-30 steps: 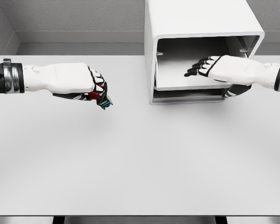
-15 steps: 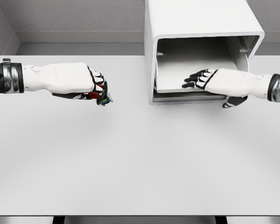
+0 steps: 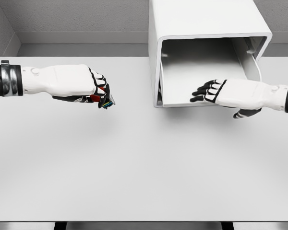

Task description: Slide open multi-storey tabletop storage cabinets and put open load switch and slide close multi-storey tabletop storage cabinets

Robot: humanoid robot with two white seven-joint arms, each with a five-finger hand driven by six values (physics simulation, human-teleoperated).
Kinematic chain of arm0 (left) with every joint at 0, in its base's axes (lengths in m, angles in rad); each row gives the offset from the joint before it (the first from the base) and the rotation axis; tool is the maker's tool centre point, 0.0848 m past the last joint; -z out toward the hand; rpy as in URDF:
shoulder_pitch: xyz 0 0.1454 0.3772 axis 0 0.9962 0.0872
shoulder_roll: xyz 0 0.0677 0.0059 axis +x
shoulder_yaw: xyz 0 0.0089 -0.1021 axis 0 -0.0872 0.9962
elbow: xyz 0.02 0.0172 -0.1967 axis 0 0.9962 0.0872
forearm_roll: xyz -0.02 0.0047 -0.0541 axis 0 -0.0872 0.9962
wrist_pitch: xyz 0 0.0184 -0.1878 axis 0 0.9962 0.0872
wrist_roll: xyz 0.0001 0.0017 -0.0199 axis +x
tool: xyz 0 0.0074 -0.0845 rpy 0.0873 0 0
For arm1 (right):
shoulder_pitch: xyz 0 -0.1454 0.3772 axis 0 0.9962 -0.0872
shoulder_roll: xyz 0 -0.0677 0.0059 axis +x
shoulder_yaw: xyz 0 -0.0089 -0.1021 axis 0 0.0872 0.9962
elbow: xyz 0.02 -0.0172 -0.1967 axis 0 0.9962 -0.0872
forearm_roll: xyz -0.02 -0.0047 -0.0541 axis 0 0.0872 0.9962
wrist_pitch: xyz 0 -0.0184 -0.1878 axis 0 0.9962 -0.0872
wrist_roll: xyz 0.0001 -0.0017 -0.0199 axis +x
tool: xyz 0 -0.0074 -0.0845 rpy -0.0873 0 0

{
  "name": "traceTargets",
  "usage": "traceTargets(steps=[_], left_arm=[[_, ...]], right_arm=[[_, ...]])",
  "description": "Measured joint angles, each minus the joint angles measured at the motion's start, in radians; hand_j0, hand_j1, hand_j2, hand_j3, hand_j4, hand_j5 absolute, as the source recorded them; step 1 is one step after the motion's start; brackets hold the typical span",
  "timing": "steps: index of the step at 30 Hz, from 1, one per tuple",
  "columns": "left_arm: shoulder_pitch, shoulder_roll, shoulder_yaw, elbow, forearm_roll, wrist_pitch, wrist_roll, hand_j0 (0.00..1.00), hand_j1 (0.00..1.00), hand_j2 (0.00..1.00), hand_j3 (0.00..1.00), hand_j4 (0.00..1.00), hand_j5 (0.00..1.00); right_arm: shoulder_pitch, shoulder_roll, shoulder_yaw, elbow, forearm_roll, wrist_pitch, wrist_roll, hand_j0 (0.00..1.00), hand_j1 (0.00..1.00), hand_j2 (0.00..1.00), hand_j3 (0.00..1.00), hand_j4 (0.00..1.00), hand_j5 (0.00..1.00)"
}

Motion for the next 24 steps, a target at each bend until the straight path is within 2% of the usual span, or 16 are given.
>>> traceTargets(steps=[2, 10, 13, 16, 22, 24], left_arm=[[0.0, 0.001, 0.0, -0.001, 0.001, 0.0, 0.0, 0.4, 0.4, 0.4, 0.4, 0.4, 0.4], [-0.001, 0.007, 0.0, -0.003, 0.014, 0.0, 0.0, 0.4, 0.4, 0.4, 0.4, 0.4, 0.4], [-0.005, 0.009, 0.001, -0.014, 0.024, 0.0, 0.0, 0.4, 0.4, 0.4, 0.4, 0.4, 0.4], [-0.017, 0.009, 0.003, -0.024, 0.046, 0.0, 0.0, 0.4, 0.4, 0.4, 0.4, 0.4, 0.4], [-0.089, -0.005, 0.003, -0.042, 0.086, 0.0, 0.001, 0.4, 0.4, 0.4, 0.4, 0.4, 0.4], [-0.115, -0.025, 0.003, -0.043, 0.093, 0.0, 0.0, 0.39, 0.39, 0.39, 0.39, 0.39, 0.39]], right_arm=[[0.038, -0.01, -0.027, -0.01, -0.017, -0.009, -0.004, 1.0, 1.0, 1.0, 1.0, 1.0, 1.0], [0.043, -0.022, -0.071, -0.026, -0.013, -0.037, 0.003, 1.0, 1.0, 1.0, 1.0, 1.0, 1.0], [0.083, -0.03, -0.105, -0.03, -0.031, -0.039, 0.003, 1.0, 1.0, 1.0, 1.0, 1.0, 1.0], [0.153, -0.054, -0.184, -0.041, -0.068, -0.04, 0.004, 1.0, 1.0, 1.0, 1.0, 1.0, 1.0], [0.209, -0.089, -0.33, -0.051, -0.143, -0.04, 0.004, 1.0, 1.0, 1.0, 1.0, 1.0, 1.0], [0.265, -0.104, -0.394, -0.052, -0.178, -0.041, 0.004, 1.0, 1.0, 1.0, 1.0, 1.0, 1.0]])
